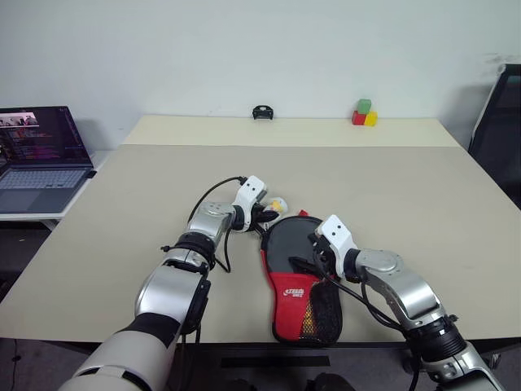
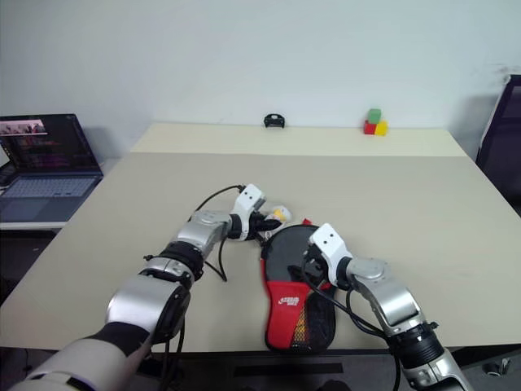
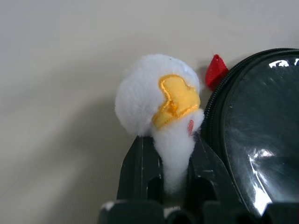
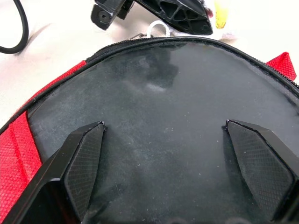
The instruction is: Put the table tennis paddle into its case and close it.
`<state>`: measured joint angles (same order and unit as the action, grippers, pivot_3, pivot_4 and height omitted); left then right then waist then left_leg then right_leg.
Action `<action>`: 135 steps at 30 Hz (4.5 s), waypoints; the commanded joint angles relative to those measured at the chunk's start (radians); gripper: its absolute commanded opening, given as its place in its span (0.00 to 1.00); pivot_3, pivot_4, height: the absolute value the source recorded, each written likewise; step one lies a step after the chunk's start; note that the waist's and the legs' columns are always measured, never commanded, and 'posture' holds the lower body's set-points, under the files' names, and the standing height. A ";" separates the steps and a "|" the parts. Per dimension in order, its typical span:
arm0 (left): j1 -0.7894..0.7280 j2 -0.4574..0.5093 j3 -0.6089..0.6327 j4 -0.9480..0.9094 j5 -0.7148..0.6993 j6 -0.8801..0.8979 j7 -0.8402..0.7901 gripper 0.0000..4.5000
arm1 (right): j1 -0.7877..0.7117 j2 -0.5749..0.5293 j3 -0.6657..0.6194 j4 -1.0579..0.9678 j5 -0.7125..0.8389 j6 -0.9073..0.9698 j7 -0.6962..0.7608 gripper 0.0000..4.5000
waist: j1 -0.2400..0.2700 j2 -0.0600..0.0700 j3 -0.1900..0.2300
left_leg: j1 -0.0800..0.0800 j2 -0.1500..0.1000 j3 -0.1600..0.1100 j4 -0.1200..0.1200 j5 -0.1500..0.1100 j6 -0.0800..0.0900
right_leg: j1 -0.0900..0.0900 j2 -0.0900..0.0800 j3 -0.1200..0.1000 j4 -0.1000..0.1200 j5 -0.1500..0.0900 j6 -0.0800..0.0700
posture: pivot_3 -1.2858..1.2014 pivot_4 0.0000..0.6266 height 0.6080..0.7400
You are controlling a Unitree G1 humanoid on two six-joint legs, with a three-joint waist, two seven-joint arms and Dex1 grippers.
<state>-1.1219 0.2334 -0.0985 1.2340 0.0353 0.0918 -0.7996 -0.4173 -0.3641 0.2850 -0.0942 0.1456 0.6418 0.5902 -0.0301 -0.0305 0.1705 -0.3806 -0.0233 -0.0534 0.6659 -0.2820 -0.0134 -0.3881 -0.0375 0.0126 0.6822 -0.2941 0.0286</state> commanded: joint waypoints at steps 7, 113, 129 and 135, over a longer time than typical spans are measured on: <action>-0.146 -0.056 0.019 0.078 0.060 -0.088 0.164 0.03 | 0.033 0.036 0.064 0.066 -0.046 0.042 -0.009 1.00 | -0.004 0.000 0.000 | 0.001 0.000 0.000 0.000 0.000 0.000 | 0.000 0.000 0.000 0.001 0.001 0.001 | 0.52 0.24 1.00; 0.485 0.114 -0.055 -0.968 -0.170 0.100 -0.303 0.77 | 0.117 -0.198 -0.404 -0.350 0.349 0.228 0.099 1.00 | 0.004 0.006 -0.009 | -0.001 -0.001 -0.001 0.000 0.000 0.000 | 0.001 -0.001 0.001 -0.001 0.000 0.002 | 0.52 0.24 1.00; 0.400 0.029 -0.203 -0.730 -0.064 -0.124 -0.311 0.99 | 0.112 -0.195 -0.402 -0.323 0.335 0.198 0.021 1.00 | 0.004 0.006 -0.009 | -0.002 -0.001 0.000 0.000 0.000 0.000 | 0.000 0.000 0.002 -0.002 0.000 0.002 | 0.52 0.24 1.00; 0.427 0.035 -0.211 -0.717 -0.067 -0.119 -0.323 0.99 | -0.037 -0.179 -0.401 -0.164 0.300 0.158 -0.024 1.00 | -0.001 0.007 -0.008 | -0.001 -0.001 0.001 0.000 0.000 0.000 | 0.000 0.000 0.003 -0.001 0.000 0.002 | 0.52 0.24 1.00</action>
<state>-0.6970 0.2692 -0.3123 0.5233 -0.0285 -0.0164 -1.1220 -0.3946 -0.5523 -0.0983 -0.2786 0.4503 0.8323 0.5810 -0.0310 -0.0232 0.1624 -0.3816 -0.0241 -0.0523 0.6656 -0.2819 -0.0131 -0.3881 -0.0379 0.0152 0.6812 -0.2938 0.0306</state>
